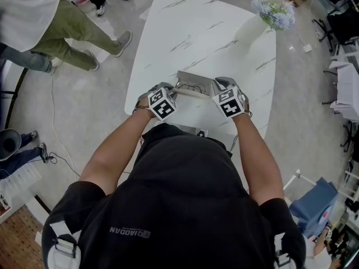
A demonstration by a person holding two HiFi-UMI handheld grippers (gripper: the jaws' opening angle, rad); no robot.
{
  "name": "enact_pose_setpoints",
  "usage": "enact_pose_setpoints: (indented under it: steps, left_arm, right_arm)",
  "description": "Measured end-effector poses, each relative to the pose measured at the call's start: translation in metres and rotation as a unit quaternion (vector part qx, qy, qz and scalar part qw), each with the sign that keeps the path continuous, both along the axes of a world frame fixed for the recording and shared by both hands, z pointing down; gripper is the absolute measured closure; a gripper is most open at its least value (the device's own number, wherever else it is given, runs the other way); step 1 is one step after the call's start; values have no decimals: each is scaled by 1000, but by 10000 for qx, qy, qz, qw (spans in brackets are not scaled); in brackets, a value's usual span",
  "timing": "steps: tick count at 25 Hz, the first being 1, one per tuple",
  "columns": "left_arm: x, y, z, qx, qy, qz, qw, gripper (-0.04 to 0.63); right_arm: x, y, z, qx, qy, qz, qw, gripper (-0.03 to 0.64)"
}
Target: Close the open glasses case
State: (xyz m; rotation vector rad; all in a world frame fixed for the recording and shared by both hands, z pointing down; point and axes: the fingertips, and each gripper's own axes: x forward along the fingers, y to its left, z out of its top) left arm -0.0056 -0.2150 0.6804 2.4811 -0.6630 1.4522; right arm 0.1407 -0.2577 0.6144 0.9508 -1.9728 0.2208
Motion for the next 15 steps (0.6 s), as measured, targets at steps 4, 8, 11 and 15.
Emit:
enact_pose_setpoints:
  steps: [4,8,11,15]
  left_arm:
    - [0,-1,0,-13,2,-38,10000,508]
    - [0,-2,0,-47,-3,-78,10000,508]
    - [0,-1,1,-149,31,-112,9998,509]
    - [1,-3,2,-145,62,-148,9998,511]
  right_arm:
    - [0,2,-1,13,-63,22,10000,591]
    - [0,4,-1,18,-94,41,9999,592]
    - [-1,6,-1,2,-94,41,9999,591]
    - [0,8,0,-7,-99,43,9999,591]
